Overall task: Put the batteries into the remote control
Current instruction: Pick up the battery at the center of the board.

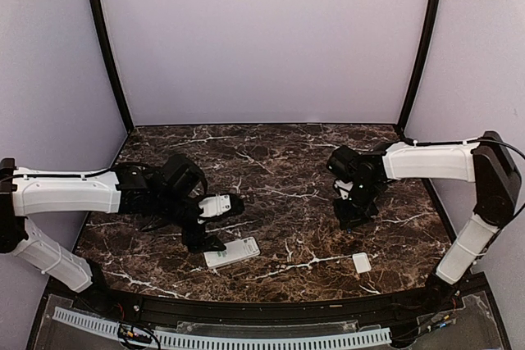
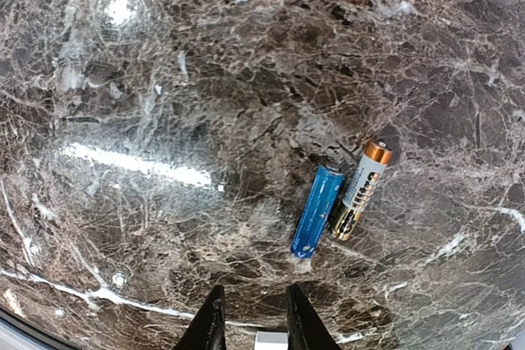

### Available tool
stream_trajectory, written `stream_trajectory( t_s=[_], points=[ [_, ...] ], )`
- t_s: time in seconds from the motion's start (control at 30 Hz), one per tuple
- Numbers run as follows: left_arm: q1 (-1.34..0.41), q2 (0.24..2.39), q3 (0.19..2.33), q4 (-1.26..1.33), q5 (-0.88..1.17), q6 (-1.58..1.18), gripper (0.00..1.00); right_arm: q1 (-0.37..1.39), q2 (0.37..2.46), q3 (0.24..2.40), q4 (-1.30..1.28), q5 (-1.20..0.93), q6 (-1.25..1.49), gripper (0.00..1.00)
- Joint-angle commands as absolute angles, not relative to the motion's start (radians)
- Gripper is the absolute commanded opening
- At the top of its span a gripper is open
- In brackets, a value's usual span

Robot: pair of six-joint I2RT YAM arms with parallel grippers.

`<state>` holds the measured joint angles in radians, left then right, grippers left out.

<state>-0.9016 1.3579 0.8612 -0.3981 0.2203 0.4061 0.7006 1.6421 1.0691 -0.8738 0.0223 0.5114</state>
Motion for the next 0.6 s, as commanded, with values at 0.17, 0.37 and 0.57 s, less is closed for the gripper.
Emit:
stream_trajectory(
  t_s=[0.17,0.37,0.57],
  points=[
    [-0.905,1.373,0.854,-0.415,0.208,0.395,0.81,0.676,1.695,1.042,-0.845,0.06,0.514,0.22],
    [-0.905,1.377,0.857,-0.417,0.218,0.391,0.81,0.671,1.718,1.043,-0.835,0.066,0.499,0.21],
    [-0.905,1.378,0.86,-0.421,0.224,0.394,0.8,0.672,1.738,1.028,-0.806,0.041,0.491,0.2]
  ],
)
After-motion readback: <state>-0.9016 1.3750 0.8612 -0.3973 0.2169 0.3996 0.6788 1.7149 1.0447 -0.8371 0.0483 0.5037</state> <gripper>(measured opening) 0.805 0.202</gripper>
